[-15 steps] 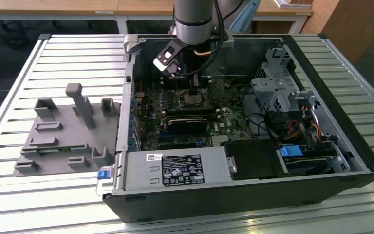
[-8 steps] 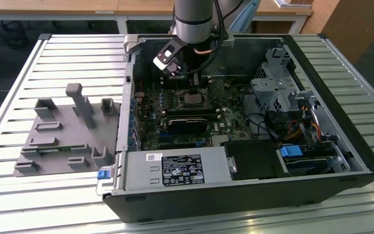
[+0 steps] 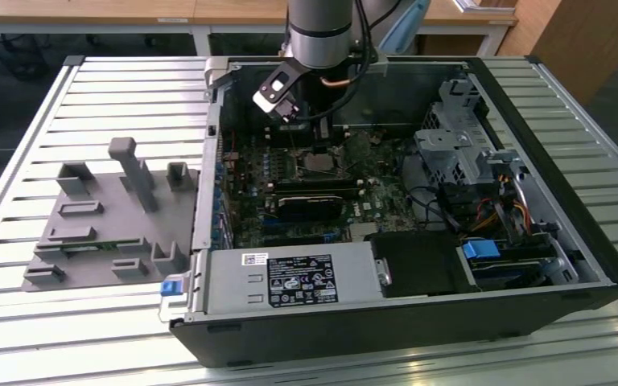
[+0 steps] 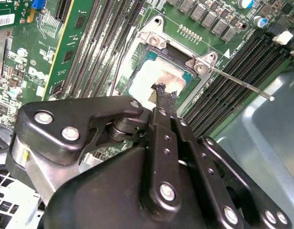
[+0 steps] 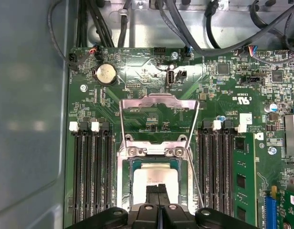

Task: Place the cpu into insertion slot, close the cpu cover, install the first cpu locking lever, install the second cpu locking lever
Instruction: 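Close the cpu cover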

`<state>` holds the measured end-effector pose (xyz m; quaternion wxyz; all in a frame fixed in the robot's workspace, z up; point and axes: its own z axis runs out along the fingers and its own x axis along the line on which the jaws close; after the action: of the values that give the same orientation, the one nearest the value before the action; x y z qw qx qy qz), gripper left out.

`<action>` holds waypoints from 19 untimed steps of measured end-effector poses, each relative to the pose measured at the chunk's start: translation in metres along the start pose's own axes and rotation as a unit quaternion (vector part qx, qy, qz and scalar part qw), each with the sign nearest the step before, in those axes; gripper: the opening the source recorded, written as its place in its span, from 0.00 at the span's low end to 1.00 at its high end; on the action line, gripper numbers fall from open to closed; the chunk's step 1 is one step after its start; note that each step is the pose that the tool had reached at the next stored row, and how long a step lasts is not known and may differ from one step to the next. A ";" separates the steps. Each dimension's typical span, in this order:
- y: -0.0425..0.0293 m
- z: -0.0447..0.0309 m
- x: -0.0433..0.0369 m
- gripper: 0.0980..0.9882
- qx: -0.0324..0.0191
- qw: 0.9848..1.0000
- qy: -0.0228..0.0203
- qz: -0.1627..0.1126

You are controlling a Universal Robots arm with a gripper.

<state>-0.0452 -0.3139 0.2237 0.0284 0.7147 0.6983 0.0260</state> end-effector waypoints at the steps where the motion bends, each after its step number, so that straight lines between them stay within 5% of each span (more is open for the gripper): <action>1: 0.0001 -0.0007 0.0000 0.01 0.000 1.000 0.000 0.000; 19: 0.0011 -0.0143 0.0000 0.01 0.001 1.000 0.001 0.000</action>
<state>-0.0452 -0.3139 0.2380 0.0272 0.7148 0.6983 0.0263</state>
